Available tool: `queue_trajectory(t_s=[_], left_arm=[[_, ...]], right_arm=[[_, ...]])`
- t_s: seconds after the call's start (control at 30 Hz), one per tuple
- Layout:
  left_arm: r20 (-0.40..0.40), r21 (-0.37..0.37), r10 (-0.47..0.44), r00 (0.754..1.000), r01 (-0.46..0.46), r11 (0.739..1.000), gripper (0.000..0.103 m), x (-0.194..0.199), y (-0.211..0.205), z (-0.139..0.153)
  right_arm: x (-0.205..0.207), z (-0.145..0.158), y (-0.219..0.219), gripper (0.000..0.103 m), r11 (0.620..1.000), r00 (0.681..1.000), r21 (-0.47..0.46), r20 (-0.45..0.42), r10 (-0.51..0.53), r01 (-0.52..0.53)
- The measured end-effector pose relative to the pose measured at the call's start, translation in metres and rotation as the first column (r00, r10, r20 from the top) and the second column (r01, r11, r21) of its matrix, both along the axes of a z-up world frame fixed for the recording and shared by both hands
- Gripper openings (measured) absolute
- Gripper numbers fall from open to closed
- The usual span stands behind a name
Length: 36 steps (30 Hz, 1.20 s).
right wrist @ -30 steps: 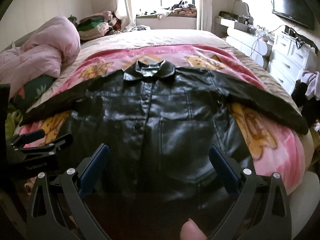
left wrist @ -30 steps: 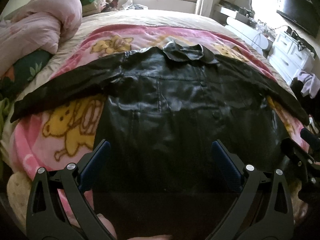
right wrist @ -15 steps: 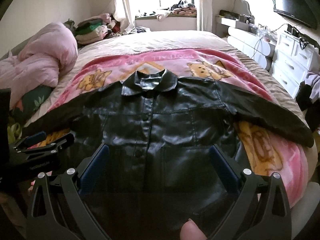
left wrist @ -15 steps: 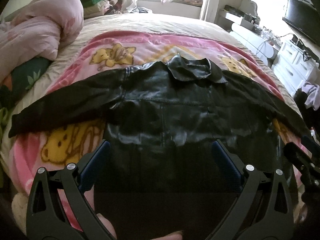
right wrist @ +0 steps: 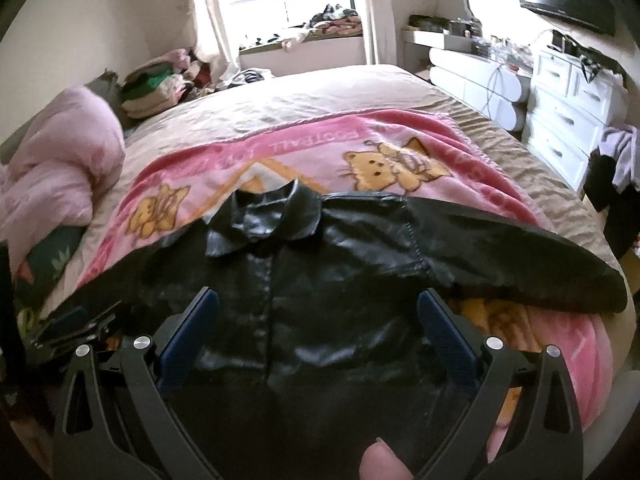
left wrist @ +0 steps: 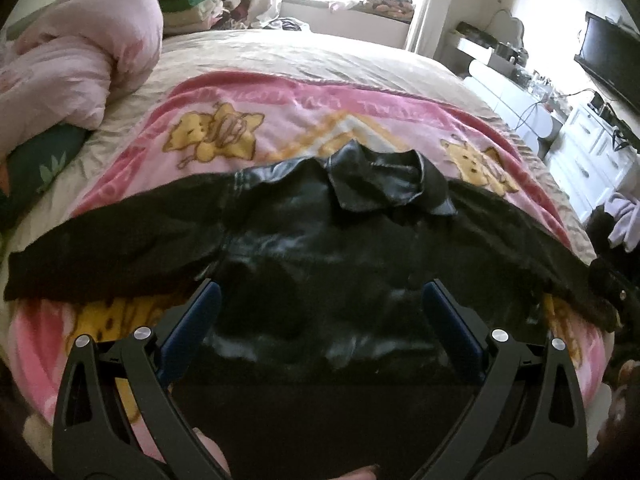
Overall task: Fold large clothes
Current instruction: 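Grasp the sleeve cuff with the right gripper and lift it up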
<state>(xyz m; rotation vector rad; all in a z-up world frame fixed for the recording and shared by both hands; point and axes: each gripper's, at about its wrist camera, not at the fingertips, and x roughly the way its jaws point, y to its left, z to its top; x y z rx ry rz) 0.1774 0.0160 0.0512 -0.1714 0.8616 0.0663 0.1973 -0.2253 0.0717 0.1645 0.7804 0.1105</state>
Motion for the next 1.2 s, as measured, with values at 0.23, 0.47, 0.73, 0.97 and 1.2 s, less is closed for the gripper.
queue_trajectory(t_s=[0.23, 0.47, 0.73, 0.97, 1.2], left_arm=[[-0.009, 0.008, -0.012, 1.000, 0.012, 1.000, 0.095, 0.031, -0.018, -0.002], [-0.044, 0.016, -0.054, 0.998, 0.054, 0.998, 0.095, 0.056, -0.044, -0.019], [-0.076, 0.024, -0.119, 0.990, 0.121, 0.992, 0.095, 0.074, -0.077, -0.042], [-0.104, 0.021, -0.174, 0.979, 0.177, 0.984, 0.095, 0.090, -0.113, -0.060], [-0.133, 0.041, -0.245, 0.960, 0.253, 0.967, 0.095, 0.102, -0.149, -0.076]], right_arm=[[0.030, -0.003, -0.033, 0.099, 0.993, 0.993, 0.020, 0.014, -0.117, 0.117], [0.044, -0.028, -0.086, 0.099, 0.966, 0.967, 0.041, -0.009, -0.254, 0.255], [0.047, -0.049, -0.148, 0.099, 0.917, 0.918, 0.047, -0.018, -0.396, 0.396], [0.041, -0.061, -0.196, 0.099, 0.856, 0.860, 0.088, -0.039, -0.509, 0.510], [0.029, -0.082, -0.253, 0.099, 0.731, 0.744, 0.139, -0.101, -0.660, 0.668]])
